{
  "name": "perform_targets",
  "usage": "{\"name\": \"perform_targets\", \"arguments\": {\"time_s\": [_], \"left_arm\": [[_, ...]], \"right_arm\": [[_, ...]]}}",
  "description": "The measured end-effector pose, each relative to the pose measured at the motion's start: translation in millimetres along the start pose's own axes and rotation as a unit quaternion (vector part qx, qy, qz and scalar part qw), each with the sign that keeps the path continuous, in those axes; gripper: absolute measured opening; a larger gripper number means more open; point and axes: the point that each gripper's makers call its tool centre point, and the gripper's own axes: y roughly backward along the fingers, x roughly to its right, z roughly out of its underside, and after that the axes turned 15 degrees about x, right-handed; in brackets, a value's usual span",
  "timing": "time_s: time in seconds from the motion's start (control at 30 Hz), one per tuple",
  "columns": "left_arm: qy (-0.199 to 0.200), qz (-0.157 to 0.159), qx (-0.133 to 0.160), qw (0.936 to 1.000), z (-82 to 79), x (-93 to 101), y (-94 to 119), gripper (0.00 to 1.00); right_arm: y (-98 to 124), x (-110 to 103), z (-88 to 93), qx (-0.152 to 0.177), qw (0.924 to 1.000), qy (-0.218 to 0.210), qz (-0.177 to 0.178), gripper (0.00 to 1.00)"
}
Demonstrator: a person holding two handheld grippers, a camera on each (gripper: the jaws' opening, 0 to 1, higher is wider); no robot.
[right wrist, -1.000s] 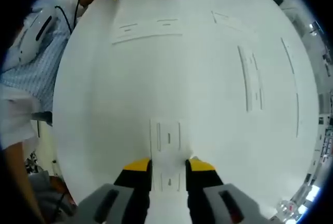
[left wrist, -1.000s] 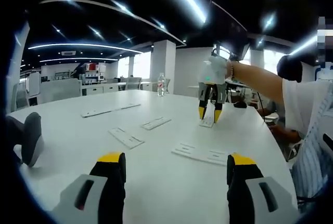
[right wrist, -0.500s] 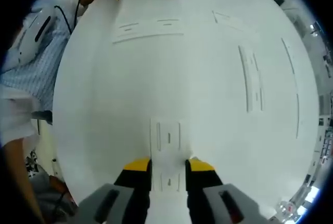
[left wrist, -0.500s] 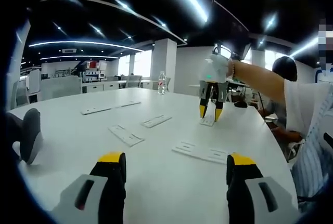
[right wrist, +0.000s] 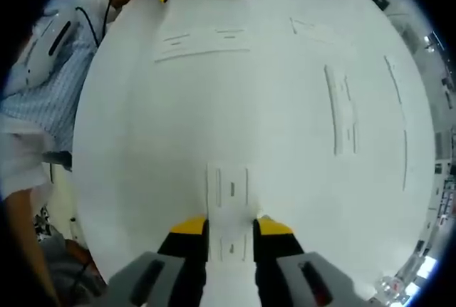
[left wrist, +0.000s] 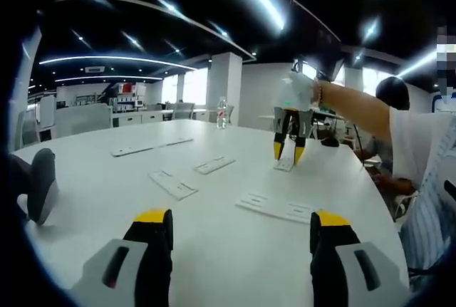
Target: Locate the socket holder cover, grip the socket holder cover, clip it into the socket holder slot.
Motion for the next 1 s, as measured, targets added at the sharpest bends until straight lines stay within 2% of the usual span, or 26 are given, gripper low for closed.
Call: {"name": "perform_targets", "arguments": {"time_s": [0.1, 0.23, 0.43, 0.53, 0.67, 0.77, 0.93, 1.0], "left_arm": [[0.001, 0.000, 0.000, 1.0000, 0.6, 0.3, -0.2, 0.79], [0.002, 0.001, -0.001, 1.0000, 1.3, 0.6, -0.6, 0.79], [0.002, 0.002, -0.002, 1.0000, 2.0, 0.6, -0.8, 0.79], [0.002, 0.002, -0.004, 1.0000, 2.9, 0.3, -0.8, 0.79], [0.002, 0.002, -0.005, 1.0000, 3.3, 0.1, -0.3, 0.79], [0.002, 0.002, -0.003, 1.0000, 2.3, -0.1, 0.0, 0.79], [0.003, 0.013, -0.003, 0.9999, 2.4, 4.3, -1.8, 0.79], [0.003, 0.015, -0.005, 0.9999, 3.4, 5.1, -2.2, 0.79]], "right_arm": [[0.5, -0.1, 3.5, -0.011, 0.9999, 0.005, 0.000, 0.25], [6.1, 1.4, 0.2, -0.001, 0.9999, 0.009, 0.005, 0.25], [15.7, 5.7, 0.5, -0.012, 0.9997, 0.016, 0.013, 0.25], [26.1, 15.6, -4.2, -0.006, 0.9996, 0.017, 0.023, 0.25], [32.4, 33.2, -4.8, -0.019, 0.9989, 0.018, 0.038, 0.25], [35.3, 56.3, -11.7, -0.013, 0.9984, 0.015, 0.053, 0.25], [28.9, 86.7, -11.2, -0.007, 0.9977, -0.001, 0.067, 0.25], [26.9, 92.6, -9.6, -0.007, 0.9977, -0.005, 0.067, 0.25]]}}
